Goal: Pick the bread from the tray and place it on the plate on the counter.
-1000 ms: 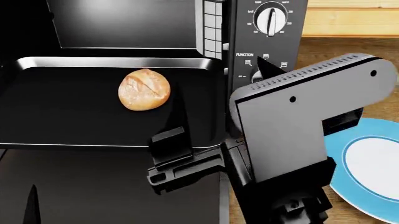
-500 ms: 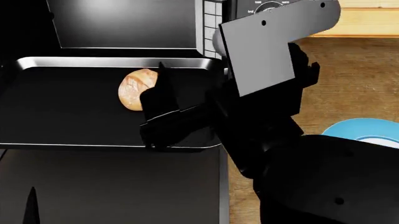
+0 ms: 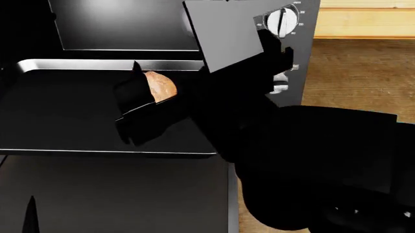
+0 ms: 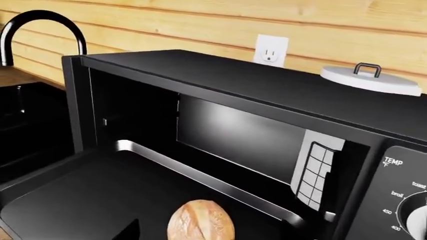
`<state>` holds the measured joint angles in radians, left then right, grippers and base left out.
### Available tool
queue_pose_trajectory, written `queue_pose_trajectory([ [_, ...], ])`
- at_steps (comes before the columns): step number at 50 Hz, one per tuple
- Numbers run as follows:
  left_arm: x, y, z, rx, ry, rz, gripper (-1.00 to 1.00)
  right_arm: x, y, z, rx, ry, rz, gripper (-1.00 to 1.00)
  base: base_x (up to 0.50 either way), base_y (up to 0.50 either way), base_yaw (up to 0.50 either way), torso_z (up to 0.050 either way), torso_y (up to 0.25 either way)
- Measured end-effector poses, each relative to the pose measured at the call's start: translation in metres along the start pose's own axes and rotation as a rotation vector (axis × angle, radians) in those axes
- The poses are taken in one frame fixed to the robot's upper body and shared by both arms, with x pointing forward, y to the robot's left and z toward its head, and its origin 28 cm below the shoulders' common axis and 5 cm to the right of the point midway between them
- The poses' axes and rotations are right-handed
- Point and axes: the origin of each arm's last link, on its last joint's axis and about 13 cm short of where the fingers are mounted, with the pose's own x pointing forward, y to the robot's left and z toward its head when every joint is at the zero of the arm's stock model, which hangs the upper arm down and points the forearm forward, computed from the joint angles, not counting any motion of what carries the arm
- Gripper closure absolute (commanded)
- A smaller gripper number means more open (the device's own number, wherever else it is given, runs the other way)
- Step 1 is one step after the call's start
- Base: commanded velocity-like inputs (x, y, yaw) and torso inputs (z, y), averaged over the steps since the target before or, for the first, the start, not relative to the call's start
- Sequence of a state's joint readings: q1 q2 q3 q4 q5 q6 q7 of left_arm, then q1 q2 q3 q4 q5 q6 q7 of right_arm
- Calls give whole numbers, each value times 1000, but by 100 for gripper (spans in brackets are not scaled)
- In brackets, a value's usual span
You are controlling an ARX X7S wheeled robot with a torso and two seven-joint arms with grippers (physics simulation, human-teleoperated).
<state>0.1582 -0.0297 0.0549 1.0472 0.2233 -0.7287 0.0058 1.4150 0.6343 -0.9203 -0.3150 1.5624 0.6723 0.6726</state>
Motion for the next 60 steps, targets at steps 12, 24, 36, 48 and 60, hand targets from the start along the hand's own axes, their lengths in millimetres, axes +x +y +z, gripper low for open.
queue_pose_trajectory([
  [12, 0, 0, 0, 4, 4, -1, -100, 5, -2, 20, -29, 21, 23, -100, 0, 0, 0, 0, 0],
  [24, -1, 0, 0, 5, 6, -3, -100, 11, -1, 28, -61, 65, 45, -100, 0, 0, 0, 0, 0],
  [36, -1, 0, -1, 4, 7, -4, -100, 23, 0, 25, -65, 110, 68, -100, 0, 0, 0, 0, 0],
  [48, -1, 0, -1, 4, 10, -7, -100, 39, -2, 25, -57, 138, 73, -100, 0, 0, 0, 0, 0],
  [60, -2, -2, -1, 4, 18, -19, -100, 54, -4, 23, -55, 168, 75, -100, 0, 0, 0, 0, 0],
])
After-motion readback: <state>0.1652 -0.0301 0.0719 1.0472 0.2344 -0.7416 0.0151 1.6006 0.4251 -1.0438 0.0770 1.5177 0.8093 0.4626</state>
